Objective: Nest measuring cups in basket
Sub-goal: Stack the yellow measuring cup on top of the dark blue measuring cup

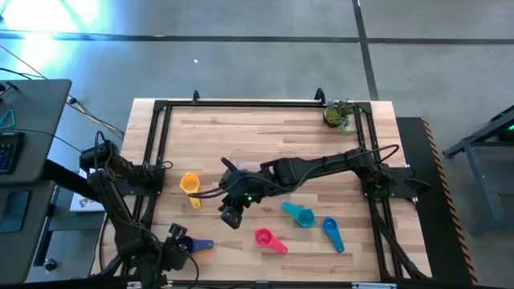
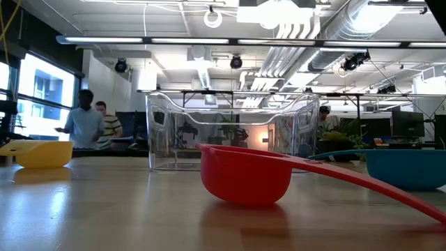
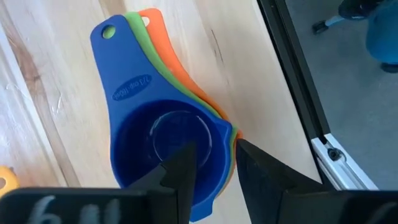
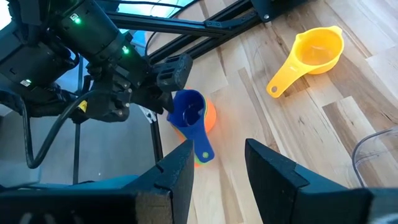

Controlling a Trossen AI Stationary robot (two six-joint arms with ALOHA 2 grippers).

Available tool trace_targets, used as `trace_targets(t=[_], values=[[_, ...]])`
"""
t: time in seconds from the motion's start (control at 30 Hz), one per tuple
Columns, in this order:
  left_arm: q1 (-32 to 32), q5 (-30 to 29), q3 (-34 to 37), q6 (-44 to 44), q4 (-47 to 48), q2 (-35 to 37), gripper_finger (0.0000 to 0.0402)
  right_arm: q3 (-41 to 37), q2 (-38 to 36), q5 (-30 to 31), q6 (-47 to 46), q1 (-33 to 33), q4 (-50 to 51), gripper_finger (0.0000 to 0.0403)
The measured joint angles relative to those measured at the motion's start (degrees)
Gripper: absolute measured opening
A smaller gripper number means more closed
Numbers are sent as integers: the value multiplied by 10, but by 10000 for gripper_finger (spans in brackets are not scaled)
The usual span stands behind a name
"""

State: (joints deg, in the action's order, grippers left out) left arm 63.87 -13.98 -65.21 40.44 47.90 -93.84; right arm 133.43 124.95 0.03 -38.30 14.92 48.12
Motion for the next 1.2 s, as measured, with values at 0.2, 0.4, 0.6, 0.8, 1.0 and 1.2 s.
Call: trace_targets(t=[0.2,0.4,0.6,0.8,1.0,1.2], values=[[0,-2,0,12,-3,5,107,5,1,-40,-3,2,5,136],[0,-49,-1,20,4,41,107,15,-6,-48,-5,12,13,136],[-4,-108,-1,21,25,92,108,15,-27,-38,10,30,84,136],[-22,-150,-1,20,26,153,107,15,-47,18,27,50,195,136],[-45,-158,-1,19,26,209,108,16,-54,90,36,71,313,136],[-68,-160,-2,19,26,247,106,16,-56,119,25,86,411,135]])
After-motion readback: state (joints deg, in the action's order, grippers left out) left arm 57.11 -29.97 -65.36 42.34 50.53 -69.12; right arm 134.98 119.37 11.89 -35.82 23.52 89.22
